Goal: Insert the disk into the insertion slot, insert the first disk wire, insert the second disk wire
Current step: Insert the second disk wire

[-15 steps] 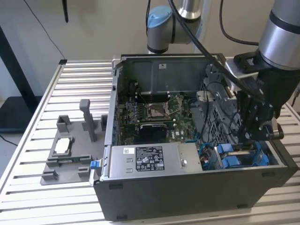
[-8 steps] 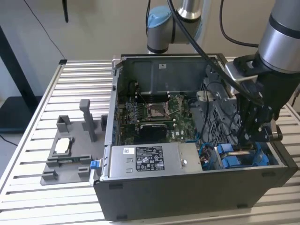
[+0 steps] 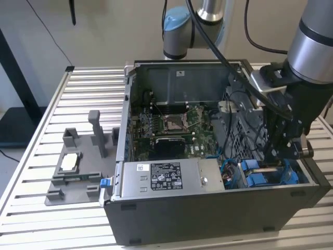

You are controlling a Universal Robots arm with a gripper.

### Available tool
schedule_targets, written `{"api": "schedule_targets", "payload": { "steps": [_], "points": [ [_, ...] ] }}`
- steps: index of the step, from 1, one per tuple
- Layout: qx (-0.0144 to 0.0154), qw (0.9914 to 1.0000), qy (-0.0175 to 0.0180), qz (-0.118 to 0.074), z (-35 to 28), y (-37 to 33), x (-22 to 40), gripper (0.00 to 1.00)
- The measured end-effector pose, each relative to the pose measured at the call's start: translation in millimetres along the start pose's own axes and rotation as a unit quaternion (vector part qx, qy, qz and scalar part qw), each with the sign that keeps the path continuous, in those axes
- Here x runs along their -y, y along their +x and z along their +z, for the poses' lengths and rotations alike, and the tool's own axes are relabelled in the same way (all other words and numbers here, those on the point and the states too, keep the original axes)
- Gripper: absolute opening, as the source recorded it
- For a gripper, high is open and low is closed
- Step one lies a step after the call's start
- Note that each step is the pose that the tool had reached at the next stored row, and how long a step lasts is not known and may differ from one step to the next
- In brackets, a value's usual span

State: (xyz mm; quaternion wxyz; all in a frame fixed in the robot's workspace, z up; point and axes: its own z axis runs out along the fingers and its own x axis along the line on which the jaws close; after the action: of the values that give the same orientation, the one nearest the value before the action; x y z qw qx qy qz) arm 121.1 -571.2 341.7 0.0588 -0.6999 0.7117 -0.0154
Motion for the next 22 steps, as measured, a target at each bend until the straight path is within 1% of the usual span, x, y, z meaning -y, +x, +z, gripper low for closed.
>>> {"api": "schedule_targets", "payload": {
  "steps": [5,8,13,16,18,19,20,22],
  "points": [
    [0.0001,1.00000,-0.0001,0.000,1.4,0.6,0.6,0.16],
    [-0.0002,1.00000,-0.0010,0.000,2.0,0.9,0.6,0.16],
    [-0.0008,1.00000,-0.0015,0.000,5.8,1.3,0.2,0.16],
    [-0.0007,1.00000,-0.0016,0.000,6.9,1.7,0.2,0.16],
    [0.0005,1.00000,-0.0016,0.000,7.7,1.8,0.2,0.18],
    [0.0008,1.00000,-0.0017,0.000,7.0,1.8,0.3,0.18],
    [0.0007,1.00000,-0.0017,0.000,5.7,1.7,0.4,0.25],
    [0.0009,1.00000,-0.0019,0.000,2.3,1.7,0.6,0.25]
  ]
}}
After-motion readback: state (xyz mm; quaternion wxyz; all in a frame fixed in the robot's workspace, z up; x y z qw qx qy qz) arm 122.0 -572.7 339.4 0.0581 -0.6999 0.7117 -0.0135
